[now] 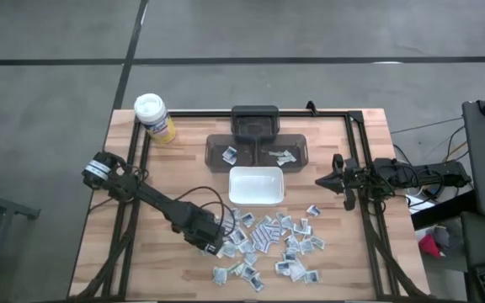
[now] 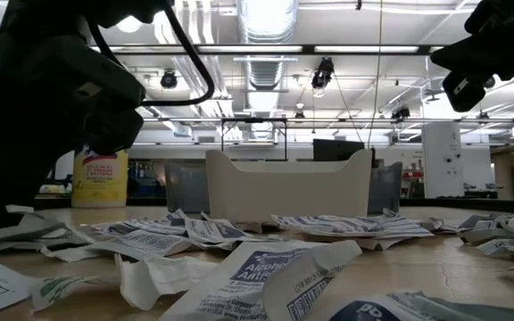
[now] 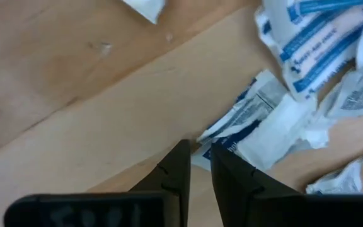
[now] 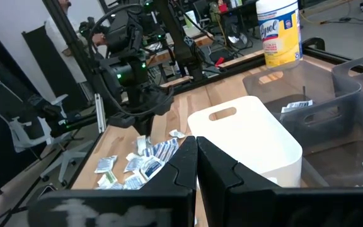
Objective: Pick & Place First Aid Supplies
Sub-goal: Put the alcohol pad into the bottom left black bin
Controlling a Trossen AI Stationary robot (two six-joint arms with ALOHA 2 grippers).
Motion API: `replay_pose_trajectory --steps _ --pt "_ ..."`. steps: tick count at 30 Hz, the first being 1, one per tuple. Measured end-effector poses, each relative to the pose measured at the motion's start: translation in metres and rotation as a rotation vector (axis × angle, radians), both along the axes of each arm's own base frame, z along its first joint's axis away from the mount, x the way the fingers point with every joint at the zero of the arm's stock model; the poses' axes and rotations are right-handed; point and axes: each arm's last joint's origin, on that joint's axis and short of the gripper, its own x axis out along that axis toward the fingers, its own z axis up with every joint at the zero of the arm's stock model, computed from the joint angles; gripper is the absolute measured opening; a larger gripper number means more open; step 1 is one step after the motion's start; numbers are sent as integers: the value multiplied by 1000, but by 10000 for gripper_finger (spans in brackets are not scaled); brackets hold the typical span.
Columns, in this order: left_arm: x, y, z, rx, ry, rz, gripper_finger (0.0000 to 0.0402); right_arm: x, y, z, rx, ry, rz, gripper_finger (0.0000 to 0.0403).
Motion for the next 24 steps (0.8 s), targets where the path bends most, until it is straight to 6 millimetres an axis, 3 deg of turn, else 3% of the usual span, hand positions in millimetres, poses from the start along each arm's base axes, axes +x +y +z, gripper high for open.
replay_pose_trajectory --steps 24 --pt "3 -3 2 -40 -20 2 51 0 0 0 0 0 0 8"
